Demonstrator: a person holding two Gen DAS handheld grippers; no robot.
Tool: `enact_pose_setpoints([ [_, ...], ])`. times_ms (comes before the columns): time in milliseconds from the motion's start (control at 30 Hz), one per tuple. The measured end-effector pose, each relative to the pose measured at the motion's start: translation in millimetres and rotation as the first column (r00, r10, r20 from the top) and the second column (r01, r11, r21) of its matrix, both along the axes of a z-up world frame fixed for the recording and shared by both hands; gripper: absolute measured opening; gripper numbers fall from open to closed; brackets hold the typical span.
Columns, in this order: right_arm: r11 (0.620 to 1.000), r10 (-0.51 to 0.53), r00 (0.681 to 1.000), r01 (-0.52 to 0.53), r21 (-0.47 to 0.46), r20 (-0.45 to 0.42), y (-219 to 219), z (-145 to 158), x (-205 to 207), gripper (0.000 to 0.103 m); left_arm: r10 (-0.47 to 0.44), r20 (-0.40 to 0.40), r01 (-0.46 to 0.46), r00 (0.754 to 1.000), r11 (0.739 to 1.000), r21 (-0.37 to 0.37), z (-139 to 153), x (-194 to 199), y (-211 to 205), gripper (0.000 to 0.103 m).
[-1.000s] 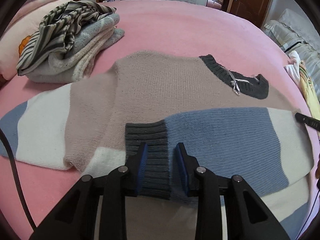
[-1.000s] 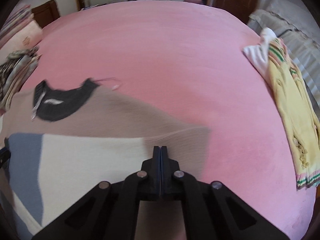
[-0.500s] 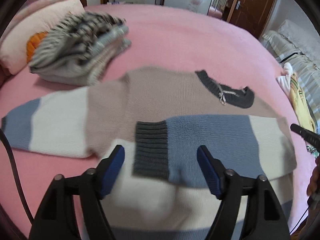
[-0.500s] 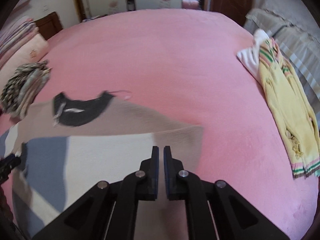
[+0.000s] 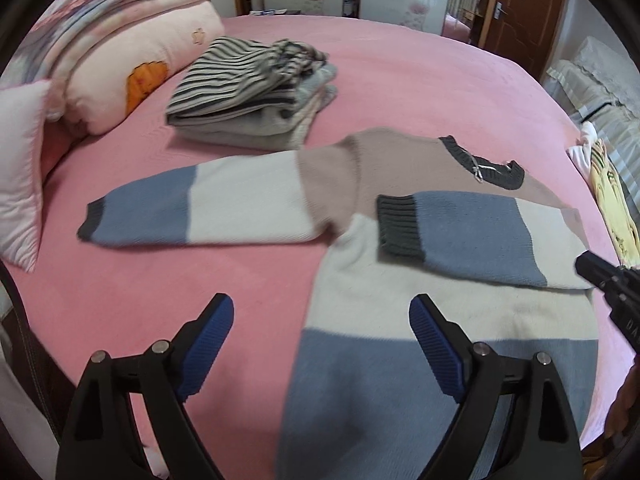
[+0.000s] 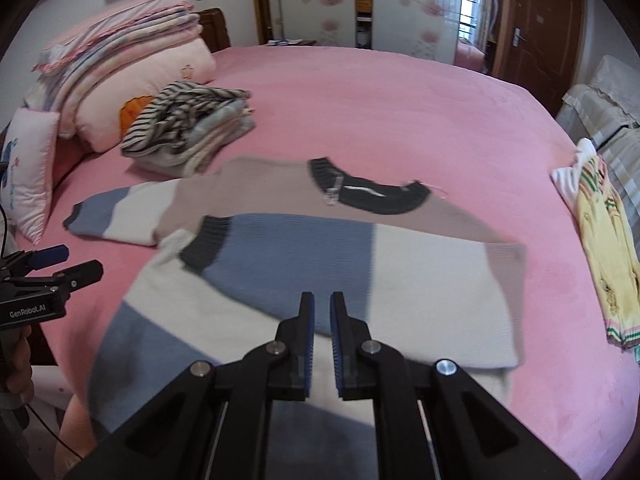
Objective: Fold small clothes
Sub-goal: 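Release the cuff with the left gripper and move toward the other sleeve, then grasp the other sleeve's dark cuff with the left gripper and lift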
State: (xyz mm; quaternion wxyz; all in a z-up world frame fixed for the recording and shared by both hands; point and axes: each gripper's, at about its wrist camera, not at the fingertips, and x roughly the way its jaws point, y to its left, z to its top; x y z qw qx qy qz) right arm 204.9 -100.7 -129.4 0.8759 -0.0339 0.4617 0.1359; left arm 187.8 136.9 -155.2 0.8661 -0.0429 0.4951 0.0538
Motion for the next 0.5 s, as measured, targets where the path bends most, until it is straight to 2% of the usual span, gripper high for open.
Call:
enact_pose_setpoints([
  [233, 0.996, 0.087, 0.996, -0.087, 0.016, -0.005, 68.9, 6.0, -20.3, 0.025, 0.058, 0.021, -0.058, 0.998, 0.998, -0.003, 10.3, -26.2, 39.4, 0.092],
  [333, 0.991, 0.136, 0.991, -0.136, 0.015, -0.005, 100.1, 8.8, -25.9, 0.032, 0.125, 0.046, -0.125, 0.991, 0.992, 0.0, 11.3, -38.4, 67.8, 0.092],
  [400, 0.983, 0.184, 0.983, -0.183, -0.017, 0.006, 126.8, 10.0, -28.1, 0.036, 0.168, 0.052, -0.168, 0.984, 0.986, -0.01, 8.1, -44.5, 85.3, 0.092],
  [500, 0.966, 0.255, 0.967, -0.254, -0.058, 0.023, 167.3, 14.0, -28.4, 0.037, 0.254, 0.044, -0.252, 0.966, 0.966, -0.048, -1.6, -54.1, 119.7, 0.092],
])
